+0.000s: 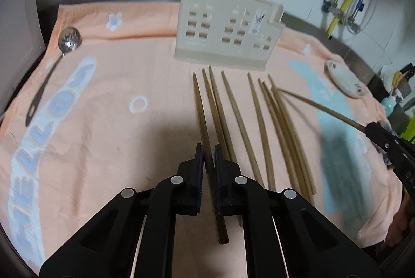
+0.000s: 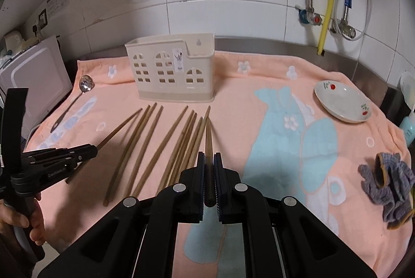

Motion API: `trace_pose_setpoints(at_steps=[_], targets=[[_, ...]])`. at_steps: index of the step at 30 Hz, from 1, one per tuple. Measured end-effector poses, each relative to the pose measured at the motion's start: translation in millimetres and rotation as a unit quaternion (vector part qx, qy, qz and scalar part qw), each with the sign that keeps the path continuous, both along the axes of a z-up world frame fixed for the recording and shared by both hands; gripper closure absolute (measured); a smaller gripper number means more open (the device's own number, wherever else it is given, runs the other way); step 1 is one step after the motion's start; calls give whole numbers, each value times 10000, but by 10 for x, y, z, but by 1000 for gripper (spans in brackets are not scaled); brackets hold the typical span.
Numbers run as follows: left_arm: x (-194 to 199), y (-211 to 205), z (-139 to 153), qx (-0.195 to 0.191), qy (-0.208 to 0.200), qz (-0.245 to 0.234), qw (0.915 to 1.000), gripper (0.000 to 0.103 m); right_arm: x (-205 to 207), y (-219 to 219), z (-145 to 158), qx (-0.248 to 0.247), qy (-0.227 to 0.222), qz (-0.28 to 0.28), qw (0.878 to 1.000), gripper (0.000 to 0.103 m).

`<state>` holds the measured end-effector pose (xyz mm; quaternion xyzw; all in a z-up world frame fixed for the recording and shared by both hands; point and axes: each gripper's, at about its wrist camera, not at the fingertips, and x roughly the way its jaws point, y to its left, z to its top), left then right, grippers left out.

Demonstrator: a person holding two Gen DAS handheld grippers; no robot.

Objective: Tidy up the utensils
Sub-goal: 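Grasp a wooden chopstick with the right tool while the left tool grasps another, then lift the held chopsticks upright with both tools toward the white holder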

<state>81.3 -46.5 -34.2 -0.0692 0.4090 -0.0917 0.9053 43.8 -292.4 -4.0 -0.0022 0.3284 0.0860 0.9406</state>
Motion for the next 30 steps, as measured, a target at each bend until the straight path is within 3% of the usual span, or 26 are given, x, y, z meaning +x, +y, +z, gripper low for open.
trace_pose_setpoints(at_steps=[7,11,17,20,30], targets=[[7,68,279,26,-374,-122,9992,99,94,4,293,106,-196,197,9996,96],[24,64,312,7,-322,-305,9990,99,132,14,401,40,-280,265,9992,96],[-36,19,45,-95,72,-318,9994,93,135,37,353,33,-247,248,9994,96],[-46,-10,-126,-42,240,-214,9995,83,138,38,355,37,-256,245,9994,96],[-35,-86,-432,87,460,-112,9988,86,175,68,398,7,-382,246,9990,96]])
